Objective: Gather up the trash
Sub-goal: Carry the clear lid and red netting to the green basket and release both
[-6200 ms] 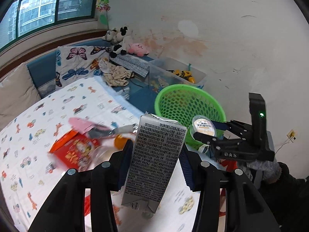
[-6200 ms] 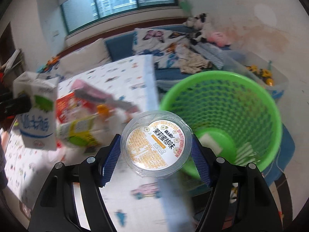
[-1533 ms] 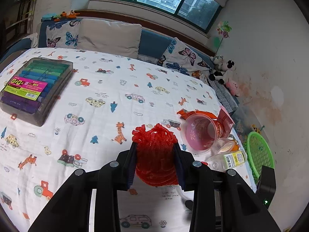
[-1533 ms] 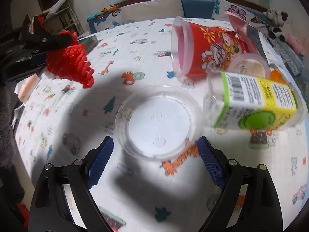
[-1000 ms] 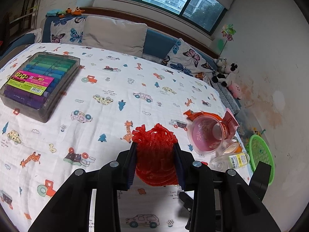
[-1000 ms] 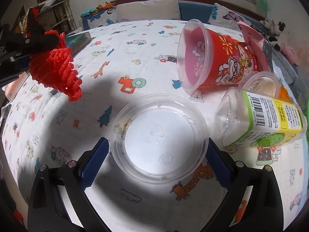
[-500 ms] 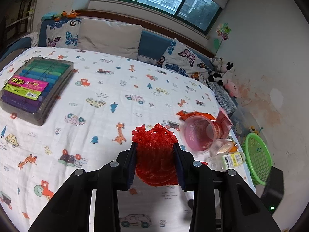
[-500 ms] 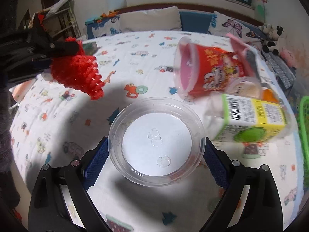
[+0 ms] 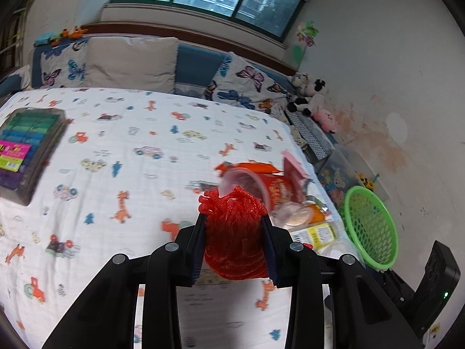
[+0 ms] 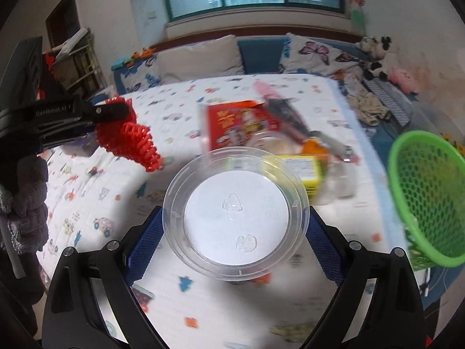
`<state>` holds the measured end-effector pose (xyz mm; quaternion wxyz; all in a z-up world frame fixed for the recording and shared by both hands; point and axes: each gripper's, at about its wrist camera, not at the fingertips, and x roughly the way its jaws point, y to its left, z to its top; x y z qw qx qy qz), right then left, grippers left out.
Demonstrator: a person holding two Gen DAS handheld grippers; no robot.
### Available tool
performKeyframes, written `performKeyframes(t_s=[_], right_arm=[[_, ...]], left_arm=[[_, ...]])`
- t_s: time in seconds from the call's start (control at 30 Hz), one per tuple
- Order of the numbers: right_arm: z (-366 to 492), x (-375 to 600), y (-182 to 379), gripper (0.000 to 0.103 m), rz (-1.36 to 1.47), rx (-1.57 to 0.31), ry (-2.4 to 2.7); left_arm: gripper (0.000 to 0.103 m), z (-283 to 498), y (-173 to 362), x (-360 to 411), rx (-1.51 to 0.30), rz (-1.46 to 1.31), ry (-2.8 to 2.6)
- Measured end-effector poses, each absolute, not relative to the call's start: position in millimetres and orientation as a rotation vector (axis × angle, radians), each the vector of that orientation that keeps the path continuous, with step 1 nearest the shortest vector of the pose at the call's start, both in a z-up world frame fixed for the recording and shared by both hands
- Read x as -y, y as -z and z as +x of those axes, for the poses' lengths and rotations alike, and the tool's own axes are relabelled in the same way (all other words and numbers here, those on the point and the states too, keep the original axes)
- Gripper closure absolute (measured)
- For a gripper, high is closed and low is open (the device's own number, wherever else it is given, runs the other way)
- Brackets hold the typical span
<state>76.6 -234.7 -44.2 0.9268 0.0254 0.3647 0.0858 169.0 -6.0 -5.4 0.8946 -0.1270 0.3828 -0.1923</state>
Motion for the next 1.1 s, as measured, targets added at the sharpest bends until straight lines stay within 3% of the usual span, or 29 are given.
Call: performKeyframes(t_s=[0.73, 1.1], right_arm=[[70, 465, 46, 0.01, 0.229, -0.768, 0.219], [73, 512, 71, 0.009, 0.299, -0.806, 0.281]], left_arm=[[0.069, 183, -22, 162, -0.809, -0.133, 0.593], [0.069, 190, -22, 235, -0.834, -0.04, 0.661]])
